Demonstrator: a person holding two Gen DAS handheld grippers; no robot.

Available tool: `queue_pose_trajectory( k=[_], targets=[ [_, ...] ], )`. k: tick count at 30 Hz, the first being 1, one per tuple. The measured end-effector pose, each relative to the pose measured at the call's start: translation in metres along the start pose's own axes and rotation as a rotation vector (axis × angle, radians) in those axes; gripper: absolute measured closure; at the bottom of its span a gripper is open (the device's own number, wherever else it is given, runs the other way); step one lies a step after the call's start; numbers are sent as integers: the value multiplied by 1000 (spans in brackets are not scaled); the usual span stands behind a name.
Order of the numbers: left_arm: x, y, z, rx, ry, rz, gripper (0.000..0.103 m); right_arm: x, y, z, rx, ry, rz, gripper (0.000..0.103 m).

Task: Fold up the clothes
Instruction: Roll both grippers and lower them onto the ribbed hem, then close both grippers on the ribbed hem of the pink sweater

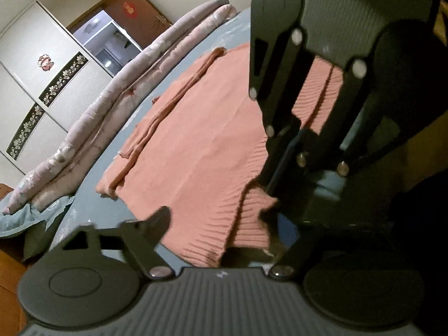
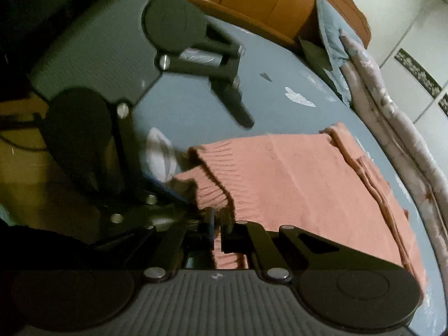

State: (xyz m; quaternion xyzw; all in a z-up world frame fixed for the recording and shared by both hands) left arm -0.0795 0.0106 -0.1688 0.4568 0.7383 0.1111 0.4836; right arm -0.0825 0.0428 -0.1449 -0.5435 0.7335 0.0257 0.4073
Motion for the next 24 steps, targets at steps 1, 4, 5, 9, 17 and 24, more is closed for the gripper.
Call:
queue_pose_trajectory(
  k=[1,4,5,9,17,24],
  targets=[
    [0,2,2,-3,6,-11,58,-1,-1,-1,-5,-4,13,98],
    [0,10,3,-1,11,-70,65,-1,-5,-5,-2,-18,39,88],
    [0,13,2,2,11,-93,64,-1,-6,-7,2,-24,46,85],
    [3,23,2,4,18,-163,64,9,-8,-9,45,-10,22,44],
    [4,32,3,13,9,-223,64,21,-8,11,118,61,-18,49],
    [2,33,2,3,0,-163,58,19,-22,16,136,76,20,94]
  ],
)
Point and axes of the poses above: each gripper's, at about its wrist camera, not at the fingertips, and z roughly the way its jaws point, y to its left, x to its underside, the point moved 10 cm from there along z, roughly the way its jaws point, and after that the axes turned 5 degrees about -y, right-handed, at the moved point
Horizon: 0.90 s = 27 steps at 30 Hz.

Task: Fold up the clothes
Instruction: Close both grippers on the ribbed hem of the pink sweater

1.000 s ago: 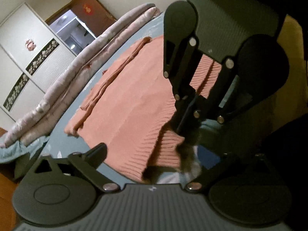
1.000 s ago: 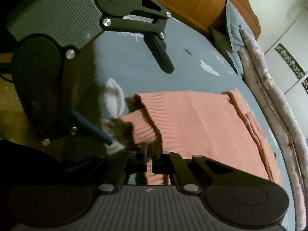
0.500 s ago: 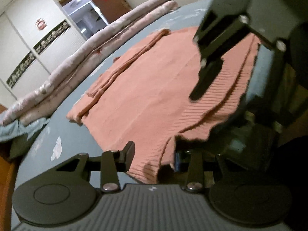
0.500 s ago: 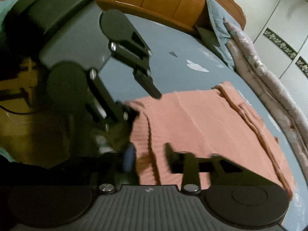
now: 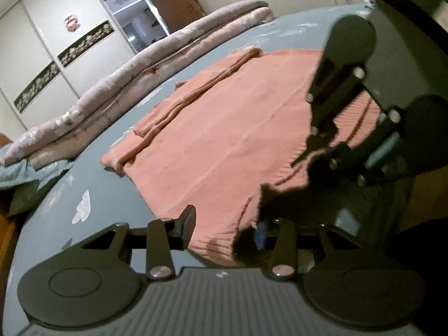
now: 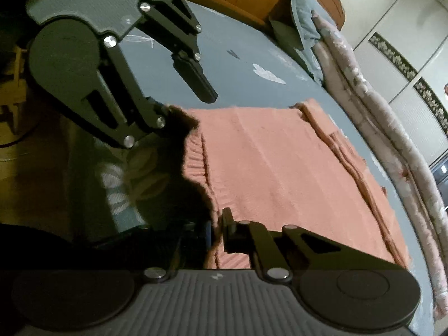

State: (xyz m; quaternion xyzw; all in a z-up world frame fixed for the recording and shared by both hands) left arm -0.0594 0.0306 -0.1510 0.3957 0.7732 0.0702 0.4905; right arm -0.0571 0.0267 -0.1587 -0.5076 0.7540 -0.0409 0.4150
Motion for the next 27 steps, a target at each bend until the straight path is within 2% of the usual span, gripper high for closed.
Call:
queue_pose_trajectory(
  k=[4,6,15,16,19,20,21,24,27],
  targets=[
    [-4,-20,1,-4,-7,172,58,-2,-4,-1,-8,0,14,94],
    [-7,-28,5,-6,-8,225,58,-3,-6,1,-11,-2,20,94],
    [-24,-50,28,30,-24,341,59,-7,-15,-1,-11,-25,44,94],
    [-23,-50,30,30,-19,341,63,-7,-16,-2,-12,-27,46,94],
    [-21,-42,36,43,15,269,90,-7,-17,-3,-12,-34,57,94],
    [-21,-40,36,50,20,244,93,-7,-18,-3,-10,-38,61,94],
    [-21,-38,36,58,23,221,94,-7,-18,-4,-9,-43,66,94],
    [-22,-33,36,72,31,160,96,-6,-19,-9,2,-60,92,85],
    [-24,-30,37,64,26,134,96,4,-21,-20,41,-66,112,60]
  ],
)
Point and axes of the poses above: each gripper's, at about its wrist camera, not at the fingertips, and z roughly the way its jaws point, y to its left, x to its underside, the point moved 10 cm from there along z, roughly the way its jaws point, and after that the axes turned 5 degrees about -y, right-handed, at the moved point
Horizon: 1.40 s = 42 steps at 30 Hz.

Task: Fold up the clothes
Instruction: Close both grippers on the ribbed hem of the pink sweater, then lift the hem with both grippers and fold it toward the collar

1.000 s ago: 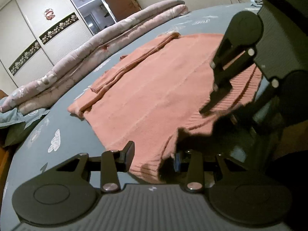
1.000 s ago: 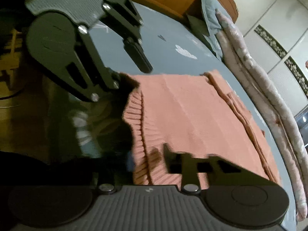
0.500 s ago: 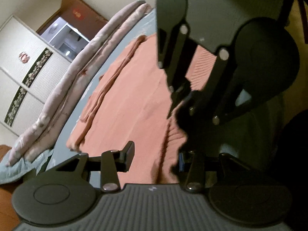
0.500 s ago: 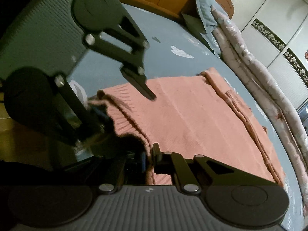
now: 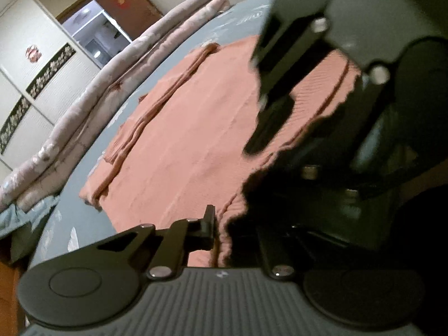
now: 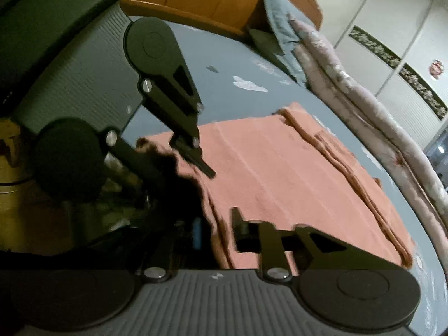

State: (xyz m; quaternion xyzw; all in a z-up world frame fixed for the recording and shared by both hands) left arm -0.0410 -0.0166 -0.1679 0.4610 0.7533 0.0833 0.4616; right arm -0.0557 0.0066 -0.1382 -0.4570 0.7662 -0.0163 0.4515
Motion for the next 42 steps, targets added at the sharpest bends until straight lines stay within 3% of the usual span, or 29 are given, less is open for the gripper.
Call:
queue_pose_trajectory(
  k=[1,7,13,26,36,38,40,42],
  targets=[
    [-1,1,-1,-3,-3,-5,96,6,-1,-4,23,4,4,55],
    [-7,13,-5,-19,-28,-48,96,57,-22,-13,164,97,24,55],
    [-10,14,-5,-30,-26,-42,96,75,-42,-15,298,126,-4,55],
    [-8,12,-6,-34,-14,-48,94,134,-89,-53,431,242,-71,54],
    [-4,11,-9,-23,-28,-46,91,146,-93,-64,437,284,-180,55],
    [-2,10,-9,-17,-39,-42,92,146,-92,-64,428,290,-185,57],
    [0,8,-10,-6,-54,-35,92,146,-86,-63,400,312,-182,82],
    [3,6,-12,3,-68,-29,92,148,-77,-61,391,338,-195,94]
  ],
)
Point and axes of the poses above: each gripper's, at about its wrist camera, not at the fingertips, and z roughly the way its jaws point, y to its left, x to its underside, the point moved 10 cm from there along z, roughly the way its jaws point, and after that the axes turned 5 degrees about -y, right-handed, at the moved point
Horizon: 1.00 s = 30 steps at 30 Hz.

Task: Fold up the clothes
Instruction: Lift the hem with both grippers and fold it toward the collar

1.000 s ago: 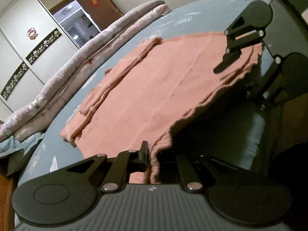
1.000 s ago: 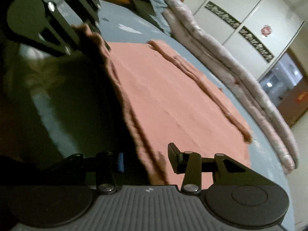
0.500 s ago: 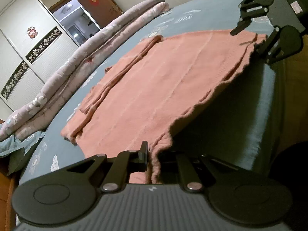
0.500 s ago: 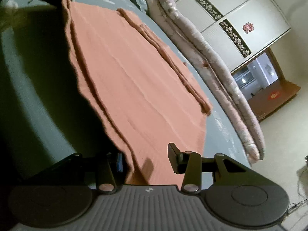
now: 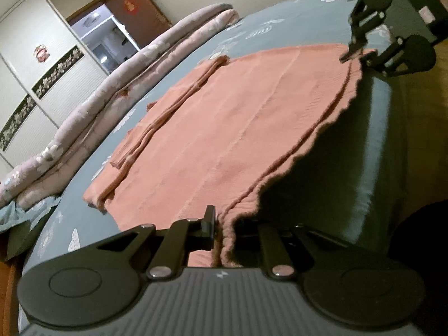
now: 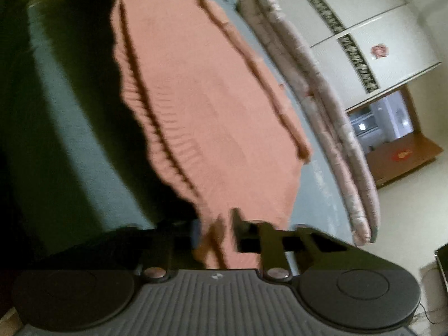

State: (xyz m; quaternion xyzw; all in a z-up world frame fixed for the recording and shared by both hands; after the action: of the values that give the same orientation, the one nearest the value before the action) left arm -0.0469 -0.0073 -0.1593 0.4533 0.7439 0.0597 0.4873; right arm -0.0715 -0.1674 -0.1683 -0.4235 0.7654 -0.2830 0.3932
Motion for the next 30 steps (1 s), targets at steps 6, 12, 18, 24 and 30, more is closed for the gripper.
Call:
queue_pose_trajectory(
  k=[6,12,18,24,30],
  targets=[
    [6,-1,3,38,-14,-29,93,-5,5,2,29,66,-28,95],
    [6,5,5,67,-24,-77,94,-10,0,4,9,119,25,95],
    [7,5,9,93,-33,-110,94,-14,-8,8,-12,157,48,95],
    [5,9,16,85,-8,-132,96,-23,-23,8,47,126,12,95],
    [3,6,15,58,70,-123,96,-23,-39,13,-21,88,79,95]
  ],
)
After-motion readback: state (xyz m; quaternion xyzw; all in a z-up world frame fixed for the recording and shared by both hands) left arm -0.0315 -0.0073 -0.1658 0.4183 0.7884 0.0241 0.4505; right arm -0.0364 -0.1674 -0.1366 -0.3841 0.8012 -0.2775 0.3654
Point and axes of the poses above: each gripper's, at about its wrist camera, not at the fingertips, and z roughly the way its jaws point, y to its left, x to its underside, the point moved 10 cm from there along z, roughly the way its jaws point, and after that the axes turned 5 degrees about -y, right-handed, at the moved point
